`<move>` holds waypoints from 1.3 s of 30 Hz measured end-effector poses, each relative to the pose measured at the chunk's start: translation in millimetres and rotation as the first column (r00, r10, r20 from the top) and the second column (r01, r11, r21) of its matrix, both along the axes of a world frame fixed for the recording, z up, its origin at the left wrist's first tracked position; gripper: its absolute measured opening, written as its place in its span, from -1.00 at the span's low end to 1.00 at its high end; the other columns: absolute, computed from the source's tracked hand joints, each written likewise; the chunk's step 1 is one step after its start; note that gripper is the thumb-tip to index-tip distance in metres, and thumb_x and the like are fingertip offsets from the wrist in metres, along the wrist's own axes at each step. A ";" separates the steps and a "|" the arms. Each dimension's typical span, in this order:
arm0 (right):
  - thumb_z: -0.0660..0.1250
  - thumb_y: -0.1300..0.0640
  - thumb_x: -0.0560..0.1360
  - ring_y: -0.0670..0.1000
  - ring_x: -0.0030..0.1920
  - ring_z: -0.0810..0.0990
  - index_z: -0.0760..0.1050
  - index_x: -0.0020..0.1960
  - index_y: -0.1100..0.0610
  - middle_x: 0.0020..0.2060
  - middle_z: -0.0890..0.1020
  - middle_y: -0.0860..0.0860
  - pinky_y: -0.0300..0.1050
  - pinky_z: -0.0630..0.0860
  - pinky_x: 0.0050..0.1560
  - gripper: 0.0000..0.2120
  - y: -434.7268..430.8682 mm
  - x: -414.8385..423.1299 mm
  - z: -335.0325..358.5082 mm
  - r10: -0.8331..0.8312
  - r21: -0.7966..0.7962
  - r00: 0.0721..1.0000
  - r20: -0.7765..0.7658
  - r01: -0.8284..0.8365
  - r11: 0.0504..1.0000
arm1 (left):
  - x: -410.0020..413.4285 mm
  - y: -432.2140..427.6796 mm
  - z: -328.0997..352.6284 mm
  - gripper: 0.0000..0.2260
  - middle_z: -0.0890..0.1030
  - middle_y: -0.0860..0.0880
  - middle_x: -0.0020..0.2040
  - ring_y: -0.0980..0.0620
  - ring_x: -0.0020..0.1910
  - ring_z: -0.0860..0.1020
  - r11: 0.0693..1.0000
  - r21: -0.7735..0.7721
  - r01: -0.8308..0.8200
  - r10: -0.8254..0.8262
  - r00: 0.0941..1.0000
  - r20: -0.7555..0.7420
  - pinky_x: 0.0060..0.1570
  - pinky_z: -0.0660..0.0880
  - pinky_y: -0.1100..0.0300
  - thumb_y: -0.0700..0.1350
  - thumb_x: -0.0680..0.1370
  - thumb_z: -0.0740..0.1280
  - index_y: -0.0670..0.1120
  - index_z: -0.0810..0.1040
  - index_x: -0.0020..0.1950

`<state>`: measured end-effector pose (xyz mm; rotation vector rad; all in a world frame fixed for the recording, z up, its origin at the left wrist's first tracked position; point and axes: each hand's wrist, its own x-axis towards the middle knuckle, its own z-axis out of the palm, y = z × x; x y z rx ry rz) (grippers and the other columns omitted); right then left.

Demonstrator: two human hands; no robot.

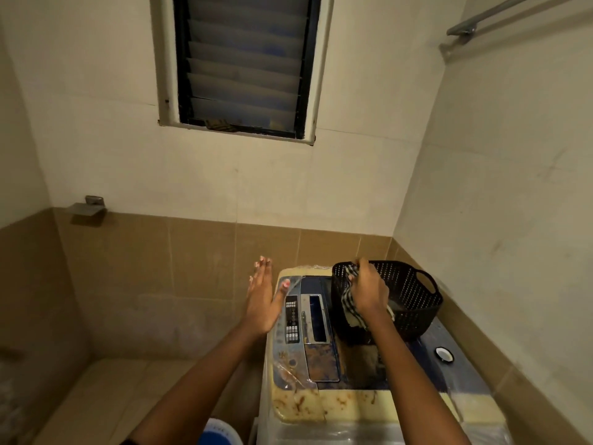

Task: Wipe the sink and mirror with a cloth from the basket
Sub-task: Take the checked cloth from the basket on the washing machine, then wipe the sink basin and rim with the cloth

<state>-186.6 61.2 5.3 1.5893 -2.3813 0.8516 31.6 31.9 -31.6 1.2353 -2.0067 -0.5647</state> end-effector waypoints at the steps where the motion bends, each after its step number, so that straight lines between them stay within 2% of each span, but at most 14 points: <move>1: 0.31 0.23 0.52 0.10 -0.02 0.61 0.38 0.22 0.13 0.07 0.59 0.08 -0.16 0.41 -0.22 -0.71 3.7 18.1 5.4 0.033 -0.048 0.999 0.020 -0.032 0.998 | 6.5 4.7 3.9 -0.36 -0.07 -0.06 0.54 -0.04 0.52 -0.07 0.988 0.152 0.004 0.020 0.988 -0.155 0.47 -0.06 0.02 0.20 0.55 0.02 -0.09 -0.05 0.52; 3: 0.32 0.22 0.51 0.09 -0.05 0.61 0.39 0.23 0.16 0.04 0.61 0.08 -0.17 0.41 -0.24 -0.70 8.5 59.2 12.2 0.105 -0.107 0.992 0.075 -0.097 0.989 | 23.2 14.4 11.8 -0.43 0.25 -0.14 0.48 -0.09 0.45 0.23 0.934 0.352 0.060 0.107 0.893 -0.438 0.40 0.18 0.06 0.11 0.55 0.16 -0.16 0.20 0.47; 6: 0.36 0.24 0.47 0.15 0.01 0.61 0.43 0.18 0.13 0.01 0.63 0.10 -0.07 0.50 -0.10 -0.70 16.2 132.7 12.4 0.302 -0.204 0.937 0.176 -0.265 0.942 | 68.1 32.3 17.8 -0.56 0.38 -0.18 0.38 -0.10 0.36 0.36 0.901 0.424 0.087 0.185 0.809 -0.558 0.22 0.36 0.11 -0.25 0.56 0.25 -0.13 0.27 0.43; 10: 0.39 0.29 0.42 0.05 0.07 0.56 0.46 0.17 0.09 0.04 0.61 0.05 -0.12 0.45 0.03 -0.65 29.4 237.9 -2.9 0.541 -0.216 0.765 0.348 -0.497 0.841 | 154.5 56.6 12.4 -0.49 0.37 -0.04 0.22 -0.04 0.25 0.38 0.924 0.381 0.043 0.168 0.846 -0.505 -0.05 0.46 0.13 -0.37 0.50 0.26 -0.01 0.32 0.40; 12: 0.40 0.31 0.40 0.05 0.07 0.57 0.48 0.17 0.10 0.04 0.62 0.05 -0.15 0.44 0.04 -0.63 37.8 291.0 -12.0 0.626 -0.233 0.666 0.406 -0.586 0.776 | 206.5 73.5 11.6 -0.66 0.48 -0.02 0.07 -0.01 0.14 0.47 0.960 0.275 -0.055 0.182 0.867 -0.464 0.00 0.45 0.22 -0.38 0.46 0.32 -0.15 0.45 0.21; 14: 0.41 0.33 0.38 0.01 0.06 0.56 0.50 0.18 0.11 0.06 0.61 0.05 -0.24 0.41 0.05 -0.60 51.0 345.8 -19.5 0.709 -0.249 0.555 0.435 -0.683 0.687 | 265.1 97.7 11.8 -0.77 0.55 0.04 -0.11 0.20 -0.11 0.54 0.963 0.198 -0.183 0.249 0.887 -0.389 -0.10 0.44 0.42 -0.40 0.43 0.36 -0.15 0.50 0.00; 19: 0.45 0.29 0.37 0.01 0.03 0.56 0.57 0.14 0.10 0.04 0.58 0.10 -0.29 0.42 0.08 -0.64 92.6 473.1 -32.9 0.825 -0.191 0.296 0.481 -0.883 0.428 | 407.5 169.3 7.5 -0.68 0.62 0.28 -0.40 0.37 -0.31 0.55 0.870 0.098 -0.484 0.491 0.831 -0.261 -0.21 0.44 0.46 -0.37 0.37 0.43 0.06 0.51 -0.30; 24: 0.54 0.23 0.32 -0.30 -0.24 0.55 0.50 0.12 0.31 -0.02 0.48 0.10 -0.49 0.41 -0.22 -0.56 145.5 593.1 -36.4 0.830 -0.093 0.084 0.552 -0.982 0.161 | 523.6 263.0 15.4 -0.78 0.56 0.17 -0.31 0.37 -0.29 0.53 0.736 -0.011 -0.677 0.667 0.728 -0.158 -0.23 0.40 0.42 -0.33 0.37 0.37 0.00 0.52 -0.20; 26: 0.59 0.09 0.25 -0.17 -0.13 0.63 0.46 0.14 0.26 0.11 0.50 0.18 -0.40 0.52 -0.19 -0.43 169.9 639.5 -38.2 0.800 -0.034 0.008 0.600 -0.999 0.036 | 565.4 299.7 17.1 -0.82 0.53 0.12 -0.27 0.30 -0.27 0.50 0.694 -0.016 -0.720 0.711 0.689 -0.139 -0.23 0.38 0.38 -0.35 0.43 0.32 -0.07 0.48 -0.14; 28: 0.60 -0.01 0.22 0.07 -0.07 0.64 0.49 0.05 0.15 0.11 0.52 0.21 -0.16 0.60 -0.15 -0.49 194.6 681.7 -39.3 0.801 0.007 -0.050 0.597 -0.998 -0.067 | 599.9 334.3 19.9 -0.86 0.50 0.01 -0.19 0.20 -0.18 0.46 0.680 0.028 -0.733 0.730 0.672 -0.124 -0.17 0.35 0.39 -0.38 0.49 0.26 -0.15 0.44 -0.06; 30: 0.58 -0.05 0.25 0.04 -0.15 0.55 0.49 -0.19 0.02 -0.06 0.54 0.15 -0.11 0.48 -0.19 -0.69 221.3 720.2 -38.4 0.882 0.044 -0.105 0.460 -0.989 -0.141 | 632.4 370.4 21.4 -0.86 0.48 -0.05 -0.14 0.05 -0.13 0.44 0.657 0.017 -0.753 0.753 0.656 -0.058 -0.15 0.34 0.35 -0.36 0.50 0.24 -0.14 0.43 -0.06; 33: 0.46 -0.28 0.23 0.01 0.01 0.40 0.46 -0.23 0.00 -0.06 0.53 0.04 -0.09 0.26 -0.03 -0.61 264.1 765.1 -32.2 0.958 0.143 -0.099 0.270 -0.980 -0.141 | 674.3 423.9 20.7 -0.81 0.47 -0.01 -0.20 0.00 -0.13 0.43 0.631 -0.021 -0.775 0.775 0.632 0.002 -0.13 0.34 0.25 -0.38 0.47 0.25 -0.09 0.42 -0.15; 35: 0.36 -0.37 0.18 -0.02 -0.10 0.48 0.40 -0.30 -0.04 -0.19 0.56 -0.02 -0.12 0.27 -0.16 -0.58 290.8 790.0 -30.2 0.928 0.121 -0.198 0.315 -0.962 -0.246 | 697.3 457.3 19.1 -0.83 0.51 -0.03 -0.15 0.02 -0.09 0.45 0.588 0.002 -0.809 0.809 0.588 -0.004 -0.10 0.35 0.29 -0.37 0.47 0.28 -0.10 0.47 -0.12; 39: 0.45 -0.08 0.39 0.00 -0.05 0.62 0.49 0.01 0.05 -0.05 0.63 -0.01 -0.09 0.60 -0.07 -0.70 330.0 825.5 -39.6 0.783 0.086 -0.316 0.535 -0.902 -0.423 | 736.9 512.7 11.2 -0.88 0.58 -0.04 -0.14 0.01 -0.07 0.52 0.538 0.071 -0.840 0.843 0.537 -0.032 -0.03 0.40 0.16 -0.31 0.46 0.34 -0.10 0.52 -0.12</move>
